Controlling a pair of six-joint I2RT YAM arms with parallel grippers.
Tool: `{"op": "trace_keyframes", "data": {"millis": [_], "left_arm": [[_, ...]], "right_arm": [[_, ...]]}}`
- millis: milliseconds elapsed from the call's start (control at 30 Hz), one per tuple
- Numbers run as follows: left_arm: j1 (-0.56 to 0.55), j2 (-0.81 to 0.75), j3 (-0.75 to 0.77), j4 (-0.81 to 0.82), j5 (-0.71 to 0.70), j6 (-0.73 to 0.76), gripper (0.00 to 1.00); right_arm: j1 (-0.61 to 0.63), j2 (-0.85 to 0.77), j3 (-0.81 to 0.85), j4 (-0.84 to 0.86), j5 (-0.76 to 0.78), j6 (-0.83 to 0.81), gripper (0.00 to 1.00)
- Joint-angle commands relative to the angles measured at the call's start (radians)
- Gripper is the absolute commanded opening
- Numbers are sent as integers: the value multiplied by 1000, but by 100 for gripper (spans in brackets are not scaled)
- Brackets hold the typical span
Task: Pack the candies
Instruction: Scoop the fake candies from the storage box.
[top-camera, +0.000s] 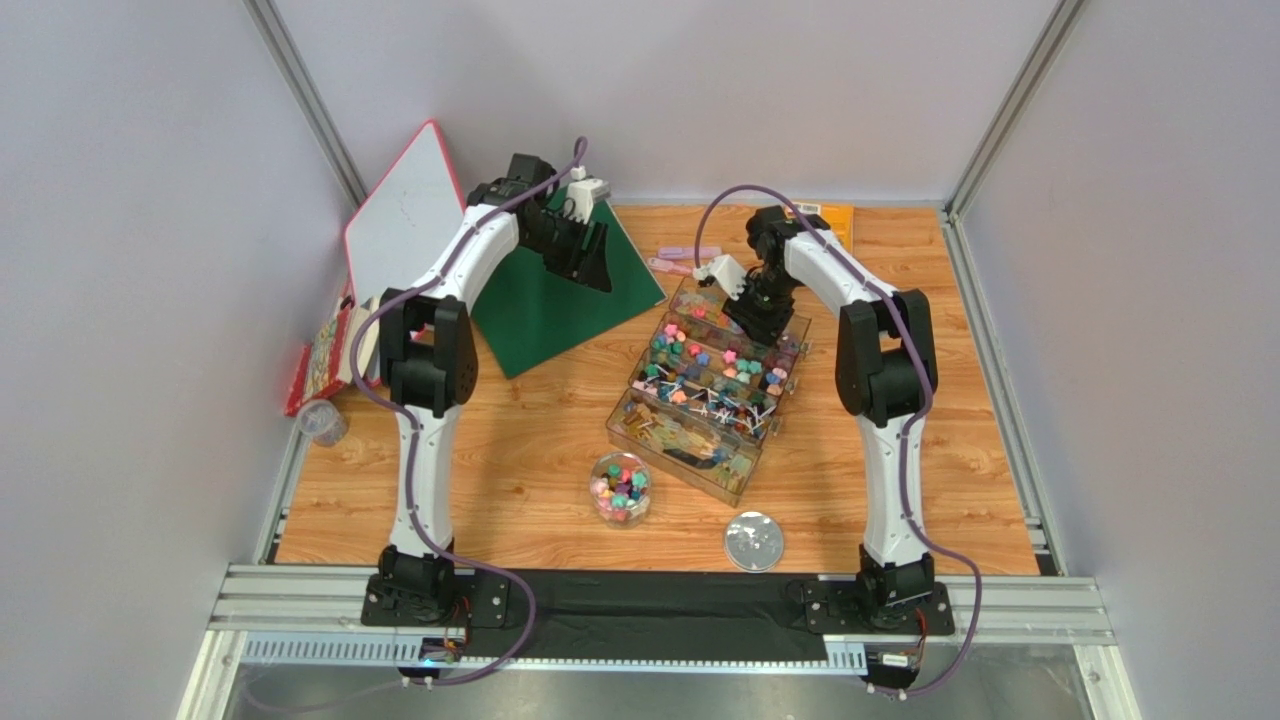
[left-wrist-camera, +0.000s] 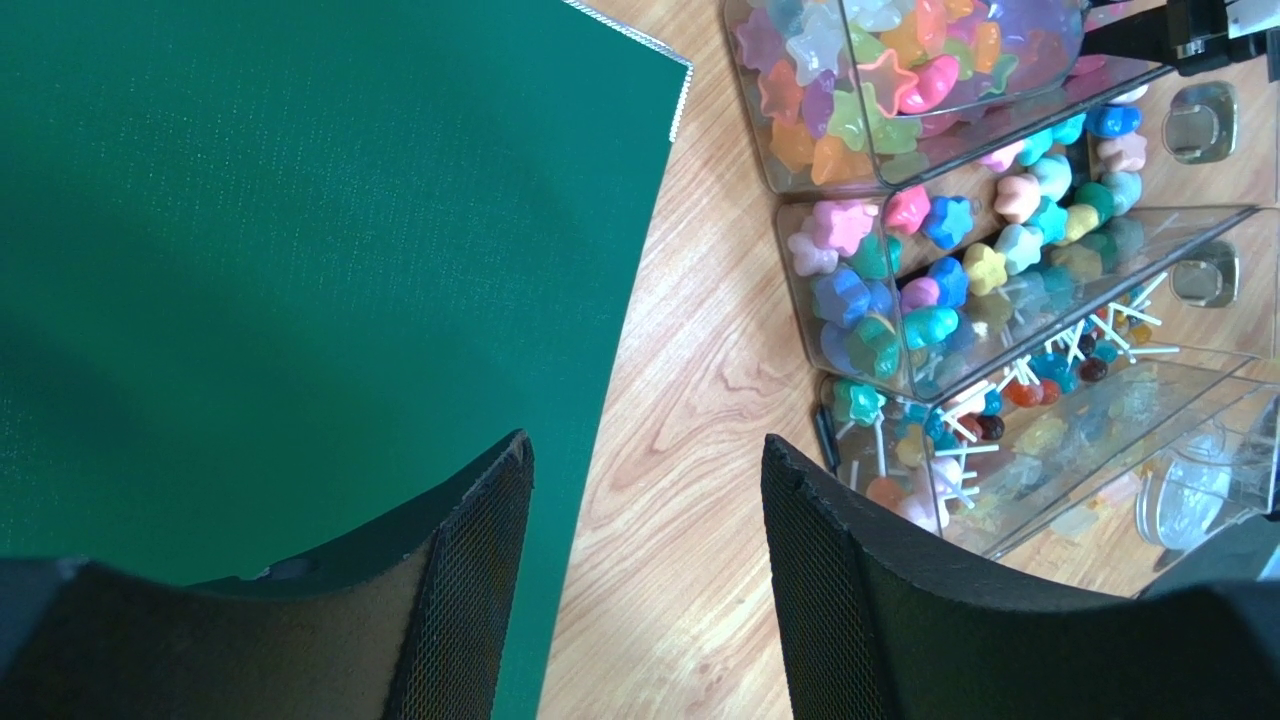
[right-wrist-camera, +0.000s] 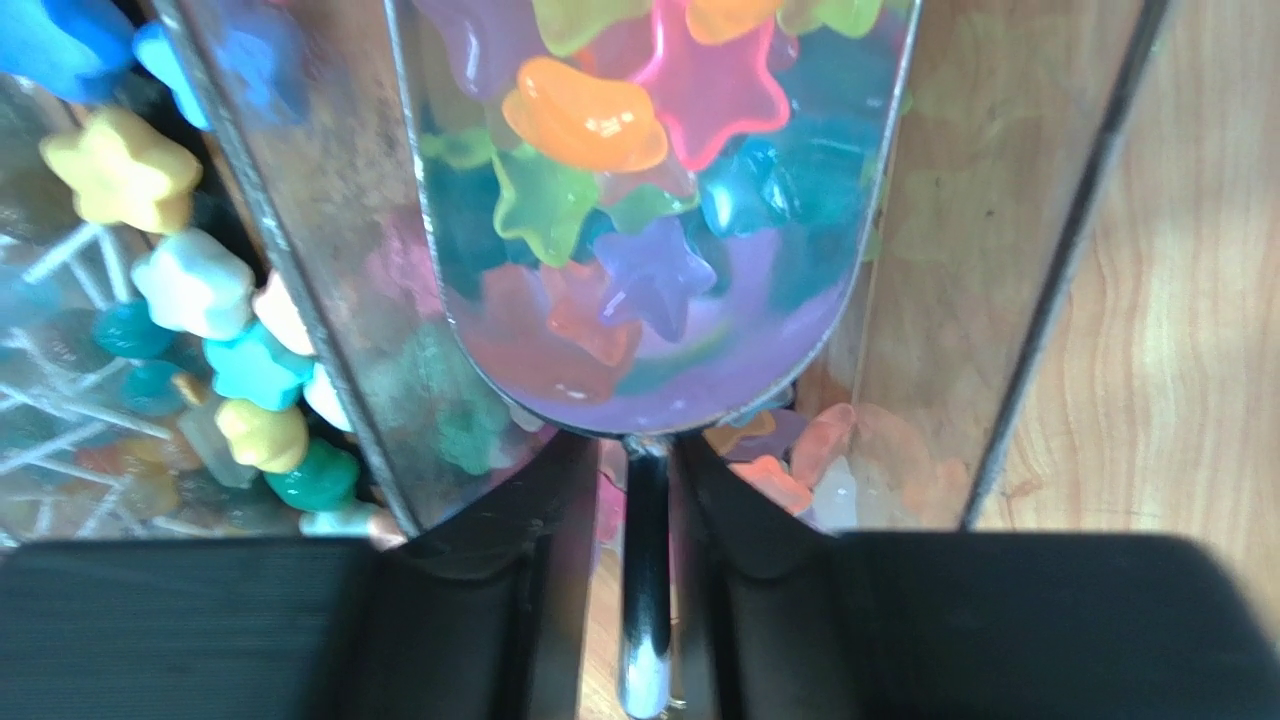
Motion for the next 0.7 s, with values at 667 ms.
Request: {"op": "trace_keyframes", "data": {"millis": [667], "left_arm": [[3,-110,24,-80,-78,148,64]], "right_arm": [[-19,-311,-388,345,-186,22,0]]}}
